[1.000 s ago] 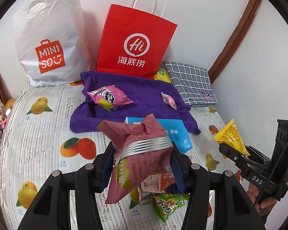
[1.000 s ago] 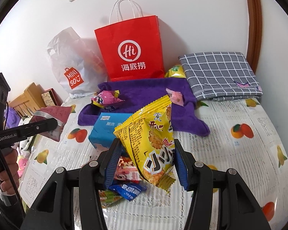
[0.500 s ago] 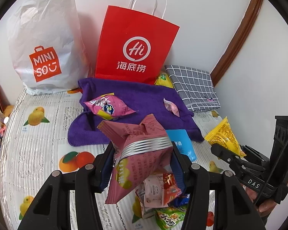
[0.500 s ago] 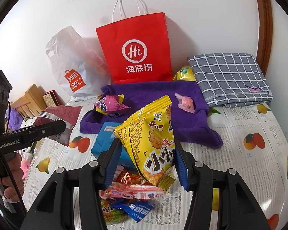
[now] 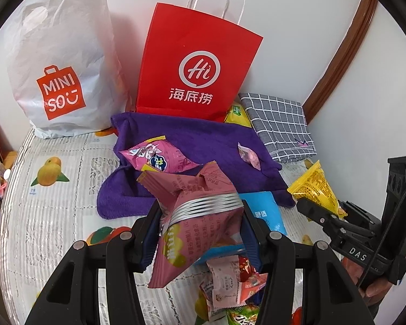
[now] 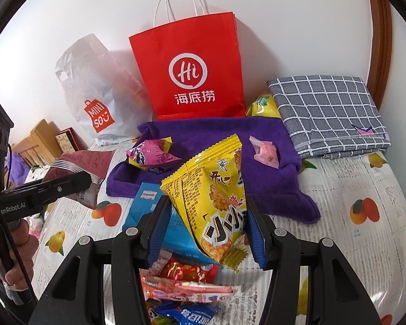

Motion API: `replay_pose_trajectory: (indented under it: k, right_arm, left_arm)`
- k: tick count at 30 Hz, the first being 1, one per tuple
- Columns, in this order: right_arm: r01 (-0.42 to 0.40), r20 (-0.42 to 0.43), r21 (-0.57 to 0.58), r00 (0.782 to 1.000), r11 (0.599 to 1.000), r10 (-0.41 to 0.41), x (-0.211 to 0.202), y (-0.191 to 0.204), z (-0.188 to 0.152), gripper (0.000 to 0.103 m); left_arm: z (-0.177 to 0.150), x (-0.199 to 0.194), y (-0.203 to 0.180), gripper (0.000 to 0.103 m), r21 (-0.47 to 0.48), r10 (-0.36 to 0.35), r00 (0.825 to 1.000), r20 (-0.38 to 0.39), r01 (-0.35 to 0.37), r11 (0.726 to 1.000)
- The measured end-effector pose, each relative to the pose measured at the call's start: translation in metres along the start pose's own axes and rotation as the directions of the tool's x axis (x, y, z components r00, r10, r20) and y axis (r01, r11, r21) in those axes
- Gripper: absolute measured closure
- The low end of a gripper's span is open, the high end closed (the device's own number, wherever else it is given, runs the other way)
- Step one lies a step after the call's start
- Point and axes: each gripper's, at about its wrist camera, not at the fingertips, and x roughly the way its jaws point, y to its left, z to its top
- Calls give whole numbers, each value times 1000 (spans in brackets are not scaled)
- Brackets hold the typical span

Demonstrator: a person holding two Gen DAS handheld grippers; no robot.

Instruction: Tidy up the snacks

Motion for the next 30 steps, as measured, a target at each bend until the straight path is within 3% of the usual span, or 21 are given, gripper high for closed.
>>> replay_pose_trajectory:
  k: [30]
  right_arm:
    - [-2, 7, 15, 1000, 1000, 2, 45, -19, 48, 50]
  left_arm:
    - [41, 37, 5, 52, 22, 26, 1000, 5, -26, 999]
